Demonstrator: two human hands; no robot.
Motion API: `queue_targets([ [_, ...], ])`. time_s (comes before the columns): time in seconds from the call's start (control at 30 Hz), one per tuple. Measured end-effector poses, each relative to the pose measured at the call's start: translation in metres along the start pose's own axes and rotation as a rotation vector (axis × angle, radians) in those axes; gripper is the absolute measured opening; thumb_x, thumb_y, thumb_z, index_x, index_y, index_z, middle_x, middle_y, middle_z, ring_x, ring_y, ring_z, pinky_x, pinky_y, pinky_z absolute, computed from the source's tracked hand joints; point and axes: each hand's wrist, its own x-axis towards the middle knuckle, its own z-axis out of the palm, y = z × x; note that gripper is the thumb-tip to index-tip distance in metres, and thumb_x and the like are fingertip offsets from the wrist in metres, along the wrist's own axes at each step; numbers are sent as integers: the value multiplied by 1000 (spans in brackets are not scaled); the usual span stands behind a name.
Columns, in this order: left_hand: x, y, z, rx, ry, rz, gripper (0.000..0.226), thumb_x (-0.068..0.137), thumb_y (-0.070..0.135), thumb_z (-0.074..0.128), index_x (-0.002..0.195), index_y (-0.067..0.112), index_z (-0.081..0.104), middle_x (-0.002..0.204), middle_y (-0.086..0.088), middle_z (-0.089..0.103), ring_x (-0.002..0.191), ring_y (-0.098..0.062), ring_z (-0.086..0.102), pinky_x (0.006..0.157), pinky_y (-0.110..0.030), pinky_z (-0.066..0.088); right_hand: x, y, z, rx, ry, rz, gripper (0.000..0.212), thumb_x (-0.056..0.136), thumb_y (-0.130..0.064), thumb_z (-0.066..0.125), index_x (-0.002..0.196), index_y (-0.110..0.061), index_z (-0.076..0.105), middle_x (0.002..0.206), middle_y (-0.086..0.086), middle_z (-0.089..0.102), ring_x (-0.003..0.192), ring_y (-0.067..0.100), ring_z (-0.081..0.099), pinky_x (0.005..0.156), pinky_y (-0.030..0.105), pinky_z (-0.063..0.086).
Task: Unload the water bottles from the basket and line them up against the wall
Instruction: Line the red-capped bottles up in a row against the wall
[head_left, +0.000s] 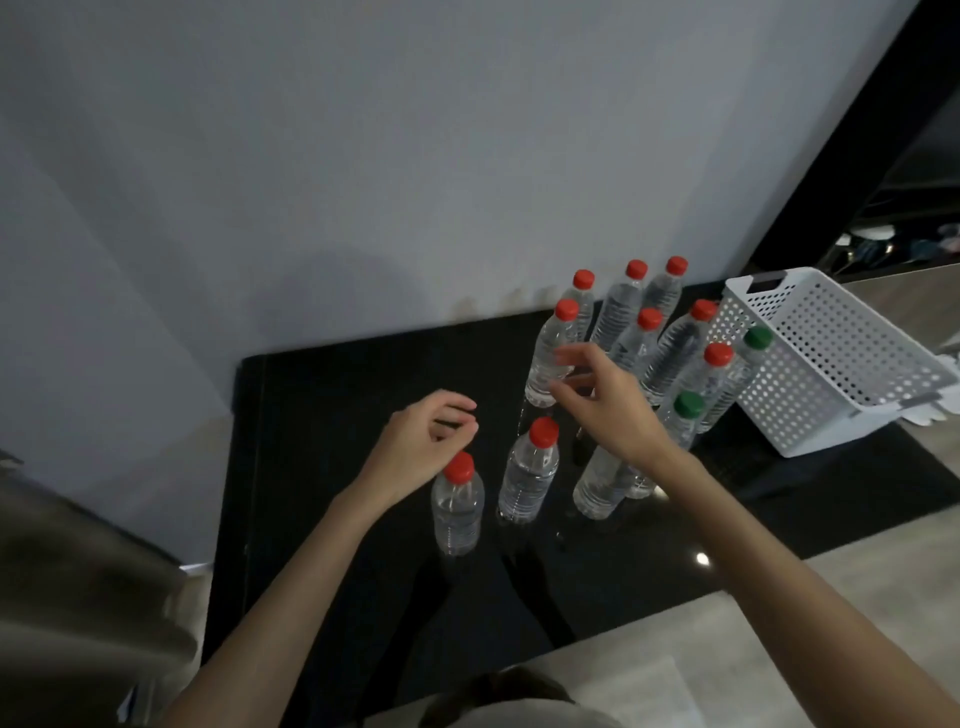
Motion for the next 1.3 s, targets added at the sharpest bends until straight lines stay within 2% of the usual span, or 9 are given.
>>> queue_targets([
  [0.1, 30, 19, -1, -1, 54, 45, 34, 91, 27, 63, 125, 27, 56, 116, 11, 64, 100, -1, 62, 79, -13, 48, 22, 5, -18, -37, 36, -20, 36, 93, -20, 61, 126, -13, 52, 123, -5, 58, 104, 8, 60, 85, 25, 53],
  [0.2, 68, 37, 7, 1, 87, 92, 45, 91, 23, 64, 133, 27, 50, 133, 4, 56, 113, -11, 60, 91, -24, 49, 55, 19, -33, -70, 72, -48, 34, 93, -21, 61, 125, -13, 53, 124, -1, 59, 105, 8, 58, 90, 23, 50],
  [0.3, 111, 54, 23, 35, 86, 121, 51, 91, 25, 64, 138, 28, 45, 139, 1, 52, 118, -15, 57, 98, -36, 50, 97, 44, -45, -108, 63, -20, 40, 91, -31, 61, 125, -13, 52, 127, 3, 58, 104, 15, 61, 92, 34, 53],
  [0.4, 154, 66, 43, 77, 52, 94, 60, 90, 30, 65, 143, 26, 39, 144, 0, 47, 124, -18, 52, 102, -39, 47, 139, 72, -54, -149, 11, 19, 44, 90, -32, 62, 129, -16, 48, 132, 7, 52, 104, 21, 62, 94, 43, 52],
  [0.53, 204, 66, 69, 102, -13, 3, 67, 87, 37, 67, 145, 23, 36, 146, -5, 45, 130, -22, 47, 106, -44, 43, 188, 99, -58, -177, -60, 23, 45, 93, -26, 59, 134, -17, 44, 137, 11, 46, 99, 18, 58, 94, 37, 50],
  [0.7, 239, 42, 98, 119, -124, -122, 68, 84, 32, 71, 142, 19, 38, 138, -4, 52, 128, -20, 50, 104, -40, 44, 234, 129, -53, -206, -214, 23, 47, 90, -17, 61, 134, -21, 45, 132, 14, 48, 98, 22, 58, 88, 31, 47],
  [0.9, 252, 10, 120, -13, -164, -238, 62, 70, 34, 83, 122, 25, 52, 116, 6, 63, 109, -12, 61, 97, -43, 51, 266, 152, -41, -228, -460, 48, 51, 78, -10, 72, 123, -16, 48, 116, 7, 56, 104, 21, 55, 83, 29, 43],
  [1.1, 256, -6, 131, -17, -104, -275, 63, 59, 40, 86, 113, 33, 54, 108, 13, 65, 102, -6, 62, 95, -38, 52, 273, 166, -36, -189, -446, 34, 49, 67, -16, 84, 107, -17, 56, 104, -1, 63, 96, 14, 60, 79, 25, 48],
  [1.3, 249, -4, 130, -43, -43, -240, 55, 60, 37, 87, 107, 35, 57, 101, 16, 68, 97, 2, 63, 94, -33, 52, 268, 159, -30, -132, -333, 78, 32, 77, -28, 78, 102, -16, 63, 93, -3, 67, 85, 11, 62, 76, 27, 52],
])
